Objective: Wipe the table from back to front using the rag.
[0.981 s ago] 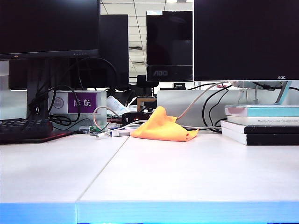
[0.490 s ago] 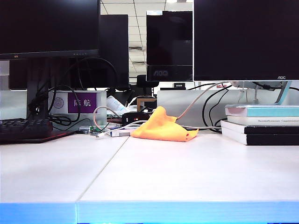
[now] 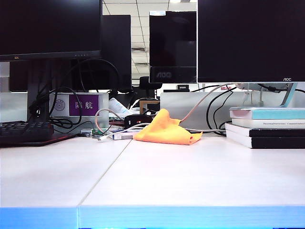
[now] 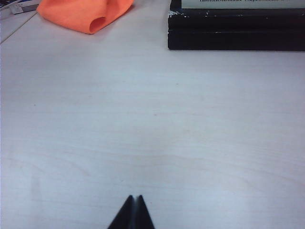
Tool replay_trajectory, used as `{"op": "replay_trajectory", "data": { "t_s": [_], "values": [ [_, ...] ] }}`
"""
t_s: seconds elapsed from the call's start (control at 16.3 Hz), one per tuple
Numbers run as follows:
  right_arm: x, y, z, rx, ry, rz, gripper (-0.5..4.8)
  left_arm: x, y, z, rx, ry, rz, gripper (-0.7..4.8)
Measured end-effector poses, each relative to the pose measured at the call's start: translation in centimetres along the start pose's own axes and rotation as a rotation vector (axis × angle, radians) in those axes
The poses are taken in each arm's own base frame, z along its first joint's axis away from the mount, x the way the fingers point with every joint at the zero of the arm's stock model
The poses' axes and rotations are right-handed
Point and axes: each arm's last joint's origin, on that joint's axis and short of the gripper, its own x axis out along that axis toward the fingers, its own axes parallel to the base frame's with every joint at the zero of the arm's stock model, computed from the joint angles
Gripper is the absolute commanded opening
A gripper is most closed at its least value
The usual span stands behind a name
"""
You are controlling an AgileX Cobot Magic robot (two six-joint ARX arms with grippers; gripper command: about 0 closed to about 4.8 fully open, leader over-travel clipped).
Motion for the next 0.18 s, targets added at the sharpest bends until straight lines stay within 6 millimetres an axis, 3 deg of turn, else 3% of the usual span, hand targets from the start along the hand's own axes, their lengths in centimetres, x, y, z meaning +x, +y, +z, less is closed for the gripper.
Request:
{"op": "replay_trajectory", "data": {
  "t_s": [0.18],
  "values": [
    [0.0,0.0,0.0,0.0,0.0,0.0,0.0,0.0,0.0,0.0,0.0,0.0,0.0,-0.05]
  ]
}}
